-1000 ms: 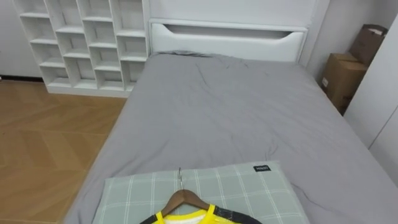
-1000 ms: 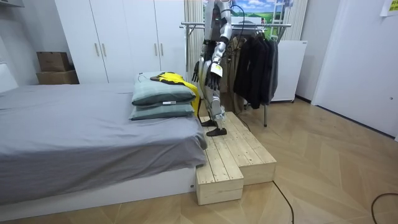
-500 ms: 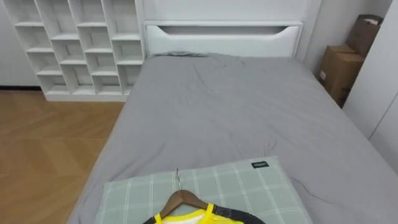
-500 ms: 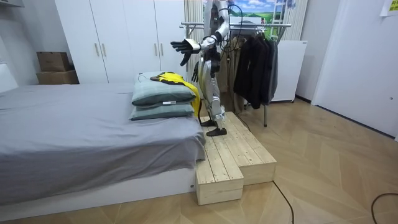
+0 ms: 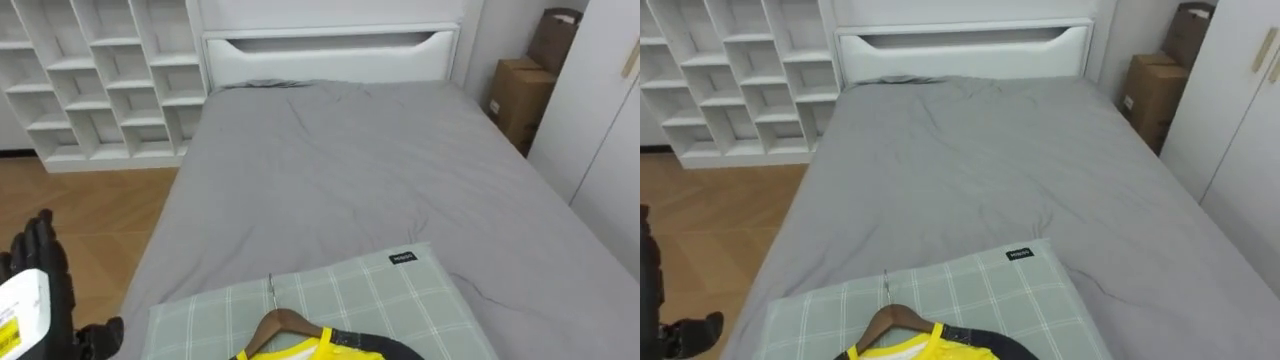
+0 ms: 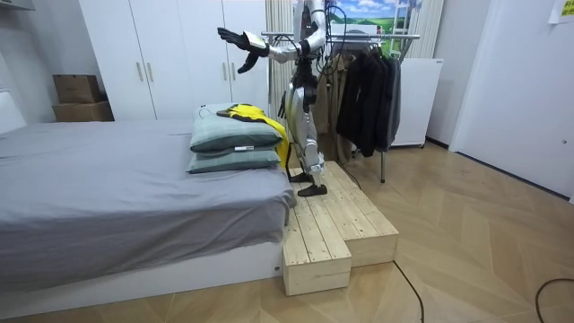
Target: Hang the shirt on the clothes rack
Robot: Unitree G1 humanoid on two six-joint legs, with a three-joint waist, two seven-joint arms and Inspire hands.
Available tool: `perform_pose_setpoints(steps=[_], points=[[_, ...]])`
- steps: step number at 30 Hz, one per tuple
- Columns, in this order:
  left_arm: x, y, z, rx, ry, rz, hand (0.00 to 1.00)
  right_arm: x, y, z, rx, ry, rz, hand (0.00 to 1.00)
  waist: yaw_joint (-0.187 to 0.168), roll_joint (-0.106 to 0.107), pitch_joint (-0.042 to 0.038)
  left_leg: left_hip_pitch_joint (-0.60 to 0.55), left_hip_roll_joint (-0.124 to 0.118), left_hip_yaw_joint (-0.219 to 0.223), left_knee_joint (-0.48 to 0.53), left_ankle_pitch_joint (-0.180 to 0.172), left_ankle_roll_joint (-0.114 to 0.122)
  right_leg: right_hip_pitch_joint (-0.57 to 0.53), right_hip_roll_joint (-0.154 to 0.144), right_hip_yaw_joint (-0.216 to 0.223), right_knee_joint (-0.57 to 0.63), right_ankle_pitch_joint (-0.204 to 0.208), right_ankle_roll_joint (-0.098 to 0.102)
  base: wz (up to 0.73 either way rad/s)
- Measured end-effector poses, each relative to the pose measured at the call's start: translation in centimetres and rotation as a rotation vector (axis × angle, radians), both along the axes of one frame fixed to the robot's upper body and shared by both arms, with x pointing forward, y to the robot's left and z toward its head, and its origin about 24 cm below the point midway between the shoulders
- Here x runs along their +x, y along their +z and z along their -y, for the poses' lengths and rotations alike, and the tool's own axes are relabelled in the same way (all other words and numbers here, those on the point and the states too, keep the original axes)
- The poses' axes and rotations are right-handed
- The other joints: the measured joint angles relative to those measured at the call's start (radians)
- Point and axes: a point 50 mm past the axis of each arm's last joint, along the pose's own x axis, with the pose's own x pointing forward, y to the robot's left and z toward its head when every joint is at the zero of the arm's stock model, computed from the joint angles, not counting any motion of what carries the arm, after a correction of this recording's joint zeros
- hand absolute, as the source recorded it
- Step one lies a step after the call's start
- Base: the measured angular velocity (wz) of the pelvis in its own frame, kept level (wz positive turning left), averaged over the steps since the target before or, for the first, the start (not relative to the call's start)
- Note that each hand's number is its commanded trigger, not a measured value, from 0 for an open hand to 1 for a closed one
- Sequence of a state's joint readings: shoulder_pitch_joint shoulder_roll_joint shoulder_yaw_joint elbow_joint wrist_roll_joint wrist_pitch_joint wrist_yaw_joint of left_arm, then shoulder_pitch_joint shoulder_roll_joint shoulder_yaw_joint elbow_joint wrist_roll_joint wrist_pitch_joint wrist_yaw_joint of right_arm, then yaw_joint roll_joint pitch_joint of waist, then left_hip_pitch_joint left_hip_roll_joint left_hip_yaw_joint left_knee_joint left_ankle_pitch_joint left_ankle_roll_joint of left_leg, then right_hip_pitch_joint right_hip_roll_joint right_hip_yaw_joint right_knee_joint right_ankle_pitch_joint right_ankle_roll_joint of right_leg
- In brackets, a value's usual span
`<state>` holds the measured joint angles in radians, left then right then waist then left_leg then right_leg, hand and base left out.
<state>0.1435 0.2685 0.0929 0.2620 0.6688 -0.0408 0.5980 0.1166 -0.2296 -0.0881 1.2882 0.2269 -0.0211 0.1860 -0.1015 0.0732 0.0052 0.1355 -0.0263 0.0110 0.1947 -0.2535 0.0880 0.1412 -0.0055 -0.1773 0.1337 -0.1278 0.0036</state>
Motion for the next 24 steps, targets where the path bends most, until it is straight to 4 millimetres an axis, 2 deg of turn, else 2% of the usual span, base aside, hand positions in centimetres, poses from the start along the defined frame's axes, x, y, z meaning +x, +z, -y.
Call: perform_pose_setpoints(steps=[2,7,8,10,13,15,18,20,22,24], points=[[0.4,0.3,0.1,0.001,-0.005,0.013,0.0,-0.4,0.1,0.3,-0.008,0.0,-0.012,0.0,-0.007,-0.004,0.0048,0.0,0.002,0.01,-0.002,0.0,0.0,-0.005,0.001,0.01,0.002,0.0,0.0,-0.14],[1.9,0.3,0.3,-0.008,-0.008,0.015,0.0,-1.4,0.2,1.0,-0.023,0.011,-0.072,0.0,-0.017,-0.015,0.0069,-0.006,0.005,0.027,-0.008,0.0,0.0,-0.028,0.003,0.028,0.027,-0.004,-0.002,-0.1],[2.1,0.1,0.5,-0.011,-0.011,0.005,0.0,-1.5,0.2,1.1,-0.026,0.029,-0.087,0.0,-0.018,-0.018,0.0065,-0.007,0.005,0.03,-0.008,0.0,0.0,-0.033,0.003,0.032,0.031,-0.005,-0.002,-0.11],[2.5,-0.4,0.7,-0.019,-0.015,-0.025,0.0,-1.7,0.0,0.7,-0.028,0.101,-0.145,0.0,-0.032,-0.03,0.0001,-0.027,0.006,0.031,-0.004,0.0,0.0,-0.056,0.003,0.036,0.04,-0.006,-0.003,-0.07],[4.3,-0.8,0.7,-0.021,-0.014,-0.069,0.0,-2.5,-0.2,0.1,-0.014,0.155,-0.212,0.0,-0.034,-0.056,0.0005,-0.059,0.008,0.033,0.011,0.002,-0.002,-0.087,0.004,0.038,0.054,-0.005,-0.005,-0.01],[5.4,-1.0,0.9,-0.023,-0.014,-0.096,0.0,-2.4,-0.3,0.0,-0.02,0.195,-0.231,0.0,-0.033,-0.065,-0.0014,-0.086,0.01,0.038,0.02,0.002,-0.002,-0.114,0.004,0.04,0.059,-0.002,-0.009,-0.08],[6.9,-1.4,1.7,-0.017,-0.039,-0.16,0.0,-1.7,-0.3,-0.2,-0.035,0.253,-0.24,0.0,-0.036,-0.064,-0.0013,-0.13,0.012,0.042,0.045,0.002,-0.002,-0.147,0.005,0.041,0.055,0.007,-0.01,-0.03],[7.6,-1.7,2.1,-0.012,-0.061,-0.194,0.0,-1.1,-0.3,-0.3,-0.036,0.279,-0.233,0.0,-0.037,-0.059,0.0019,-0.147,0.012,0.042,0.045,0.002,-0.002,-0.163,0.005,0.041,0.054,0.01,-0.011,0.0],[8.0,-1.9,2.3,-0.007,-0.071,-0.212,0.0,-0.4,-0.3,-0.4,-0.049,0.3,-0.224,0.0,-0.057,-0.049,0.0055,-0.173,0.012,0.043,0.052,0.002,-0.002,-0.188,0.003,0.039,0.058,0.01,-0.011,0.0],[8.4,-1.9,2.3,-0.008,-0.067,-0.221,0.0,0.5,-0.3,-0.4,-0.063,0.314,-0.207,0.0,-0.062,-0.04,0.0085,-0.201,0.012,0.044,0.063,0.003,-0.002,-0.216,0.002,0.039,0.066,0.01,-0.011,0.0]])
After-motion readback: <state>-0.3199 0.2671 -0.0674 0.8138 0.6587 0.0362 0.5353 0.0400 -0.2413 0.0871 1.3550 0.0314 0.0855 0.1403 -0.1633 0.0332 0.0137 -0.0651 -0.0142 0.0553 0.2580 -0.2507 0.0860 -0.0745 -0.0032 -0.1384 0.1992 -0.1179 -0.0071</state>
